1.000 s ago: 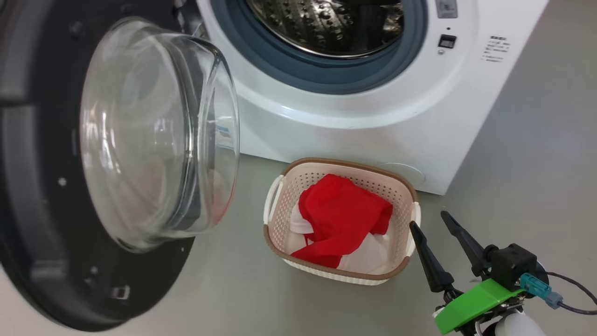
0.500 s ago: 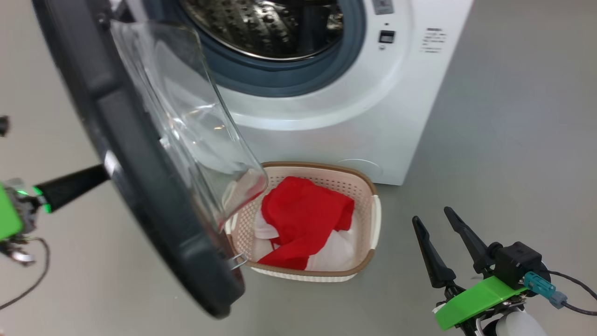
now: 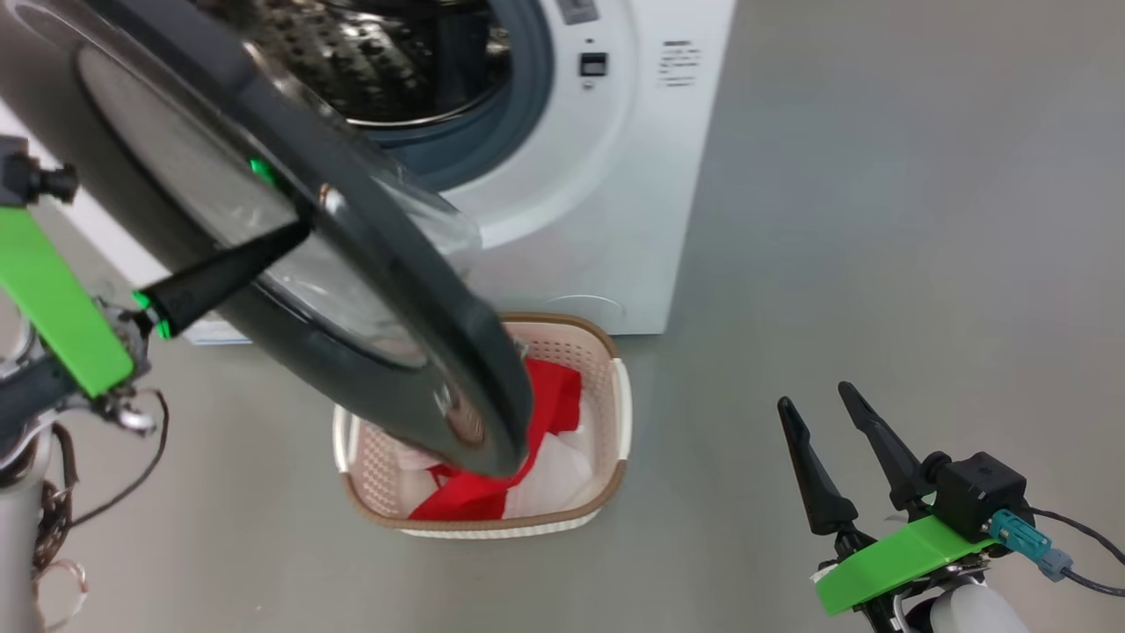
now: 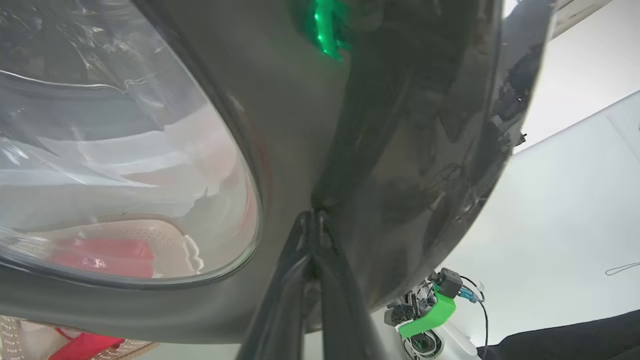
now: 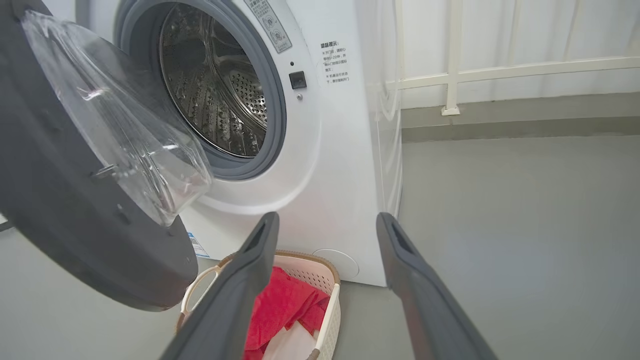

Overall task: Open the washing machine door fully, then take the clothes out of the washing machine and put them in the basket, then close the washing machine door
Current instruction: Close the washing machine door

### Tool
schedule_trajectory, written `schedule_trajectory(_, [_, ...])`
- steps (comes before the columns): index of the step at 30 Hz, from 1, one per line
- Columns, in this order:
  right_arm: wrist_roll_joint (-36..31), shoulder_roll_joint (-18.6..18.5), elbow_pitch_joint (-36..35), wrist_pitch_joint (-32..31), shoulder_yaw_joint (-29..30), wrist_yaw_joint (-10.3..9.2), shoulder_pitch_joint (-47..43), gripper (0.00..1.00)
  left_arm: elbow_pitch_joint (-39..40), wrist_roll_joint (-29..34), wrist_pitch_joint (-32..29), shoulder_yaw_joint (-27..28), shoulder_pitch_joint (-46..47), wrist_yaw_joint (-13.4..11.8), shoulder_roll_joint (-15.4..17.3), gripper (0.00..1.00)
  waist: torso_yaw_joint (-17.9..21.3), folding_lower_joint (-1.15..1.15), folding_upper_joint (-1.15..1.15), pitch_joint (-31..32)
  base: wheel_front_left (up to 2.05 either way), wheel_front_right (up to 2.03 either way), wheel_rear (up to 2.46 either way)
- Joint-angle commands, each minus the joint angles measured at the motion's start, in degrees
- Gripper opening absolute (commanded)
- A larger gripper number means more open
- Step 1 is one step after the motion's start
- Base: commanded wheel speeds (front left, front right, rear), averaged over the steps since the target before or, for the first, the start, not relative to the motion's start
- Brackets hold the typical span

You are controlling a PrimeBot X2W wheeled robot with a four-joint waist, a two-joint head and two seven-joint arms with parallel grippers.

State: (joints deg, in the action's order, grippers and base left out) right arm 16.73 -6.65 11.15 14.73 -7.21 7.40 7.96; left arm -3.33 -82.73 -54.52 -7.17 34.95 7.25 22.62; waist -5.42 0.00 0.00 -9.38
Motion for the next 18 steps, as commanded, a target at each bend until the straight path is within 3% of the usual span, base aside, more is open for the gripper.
schedule_trajectory(1, [-0.7,0.4,-1.6,0.3,-1.2,0.09,0.2,1.0,1.0,0.8,1.3,2.1,3.6,0.2,1.9,0.0,2.7,0.0,0.0,-1.1,0.0,0.0,0.0])
schedule_trajectory(8, [-0.8,1.3,-2.1,0.3,-0.5,0.09,0.9,1.0,-1.6,2.1,7.6,0.9,7.3,0.2,1.2,0.0,6.9,0.0,0.0,-2.9,0.0,0.0,0.0])
schedule_trajectory(18, [-0.9,2.6,-2.5,0.3,0.0,0.09,1.9,1.0,-9.6,3.5,16.0,-0.5,13.1,0.2,2.8,0.0,11.2,0.0,0.0,-5.1,0.0,0.0,0.0])
